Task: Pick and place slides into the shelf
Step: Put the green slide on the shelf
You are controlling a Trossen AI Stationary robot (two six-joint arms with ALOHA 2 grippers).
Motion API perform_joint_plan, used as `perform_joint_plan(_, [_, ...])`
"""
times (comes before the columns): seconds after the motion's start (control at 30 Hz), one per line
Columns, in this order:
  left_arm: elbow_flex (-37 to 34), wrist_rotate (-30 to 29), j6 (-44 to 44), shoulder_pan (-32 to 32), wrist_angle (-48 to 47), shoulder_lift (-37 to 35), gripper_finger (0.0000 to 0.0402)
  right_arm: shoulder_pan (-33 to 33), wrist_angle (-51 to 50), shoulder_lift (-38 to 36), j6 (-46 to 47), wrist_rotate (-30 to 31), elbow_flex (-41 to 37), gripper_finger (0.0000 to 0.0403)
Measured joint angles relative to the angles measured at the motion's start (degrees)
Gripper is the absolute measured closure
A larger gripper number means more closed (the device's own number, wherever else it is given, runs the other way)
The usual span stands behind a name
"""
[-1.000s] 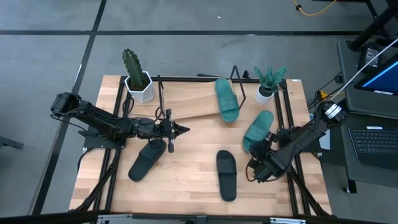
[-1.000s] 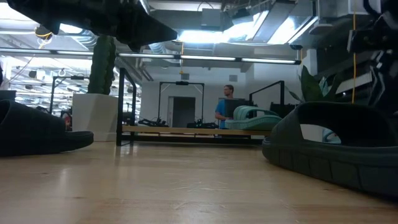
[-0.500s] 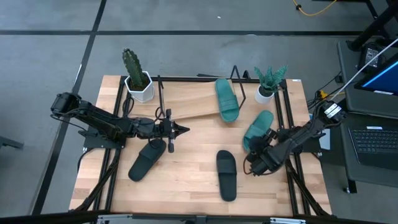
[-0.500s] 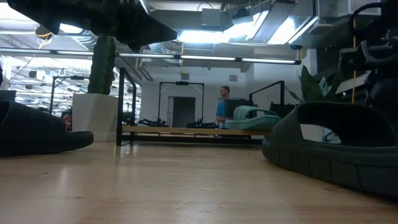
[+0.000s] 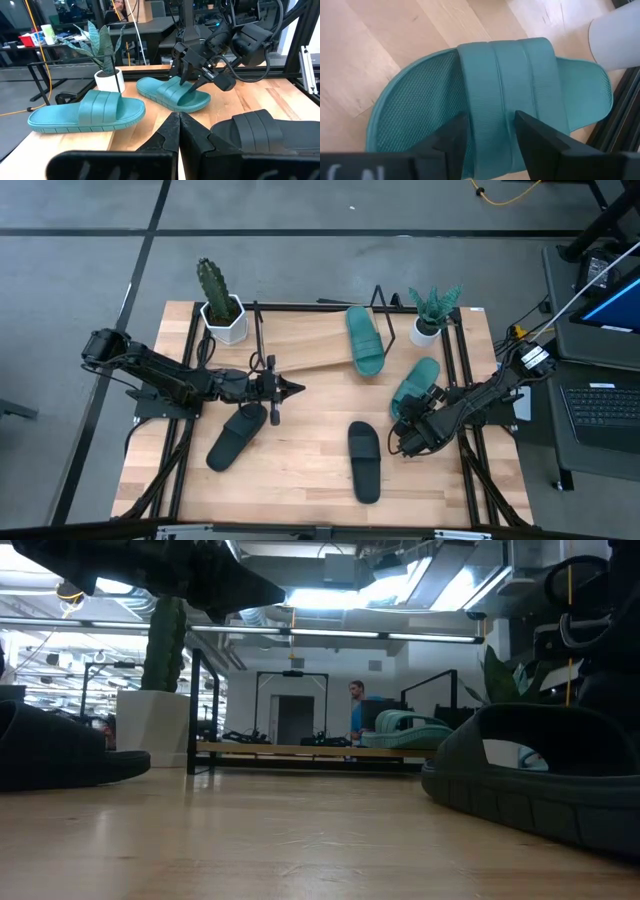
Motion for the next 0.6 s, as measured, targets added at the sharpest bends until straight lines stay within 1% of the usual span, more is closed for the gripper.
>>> perform_joint_plan(0.3, [0.00, -0.01, -1.63, 0.00, 1.20, 0.00, 0.0401, -0.04, -0.40, 0.00, 0.23, -0.04, 0.00, 0.0241])
perform_joint_plan(0.37, [0.00, 0.00, -1.63, -0.01, 1.37, 0.00, 0.0401, -0.03, -0.40, 0.00, 0.24, -0.04, 0.00, 0.0247])
perform_joint_plan(0.47, [0.00, 0.00, -1.59, 0.00, 1.38, 0.00, 0.0401, -0.02, -0.38, 0.00, 0.26, -0.04, 0.00, 0.0273])
perform_joint_plan(0.6, [0.00, -0.01, -1.57, 0.00, 1.36, 0.00, 0.0401, -0.02, 0.16, 0.00, 0.28, -0.13, -0.02, 0.0333])
